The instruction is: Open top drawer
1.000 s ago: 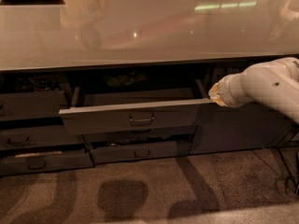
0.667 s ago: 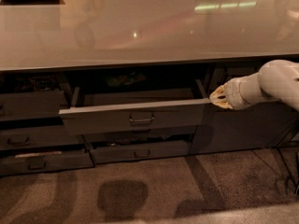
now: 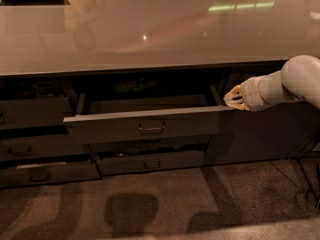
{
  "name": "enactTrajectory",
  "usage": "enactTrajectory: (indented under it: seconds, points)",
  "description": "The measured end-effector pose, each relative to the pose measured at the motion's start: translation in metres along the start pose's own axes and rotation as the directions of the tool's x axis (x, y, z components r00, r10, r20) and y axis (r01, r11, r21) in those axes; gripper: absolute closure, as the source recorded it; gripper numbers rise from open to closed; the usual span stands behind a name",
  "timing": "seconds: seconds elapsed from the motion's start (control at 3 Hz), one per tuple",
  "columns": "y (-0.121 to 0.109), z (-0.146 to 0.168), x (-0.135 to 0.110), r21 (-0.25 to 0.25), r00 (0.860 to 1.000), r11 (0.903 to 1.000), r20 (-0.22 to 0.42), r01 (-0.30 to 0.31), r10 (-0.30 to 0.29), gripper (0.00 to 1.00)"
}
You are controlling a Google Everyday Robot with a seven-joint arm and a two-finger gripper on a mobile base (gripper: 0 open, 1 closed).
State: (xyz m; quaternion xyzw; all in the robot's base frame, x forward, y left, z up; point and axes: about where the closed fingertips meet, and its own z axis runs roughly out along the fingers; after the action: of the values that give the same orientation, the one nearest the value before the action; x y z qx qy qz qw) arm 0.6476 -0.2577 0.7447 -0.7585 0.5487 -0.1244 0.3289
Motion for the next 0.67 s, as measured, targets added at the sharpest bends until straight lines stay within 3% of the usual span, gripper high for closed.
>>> enactTrajectory:
  seconds: [0.33, 0.67]
  points:
    - [-0.0366, 0.0182, 0.0265, -0.002, 0.999, 0.9990, -0.026, -0.044, 0.044, 1.00]
    - [-0.0366, 0.0183, 0.0264, -0.002, 0.999, 0.9990, -0.026, -0.044, 0.044, 1.00]
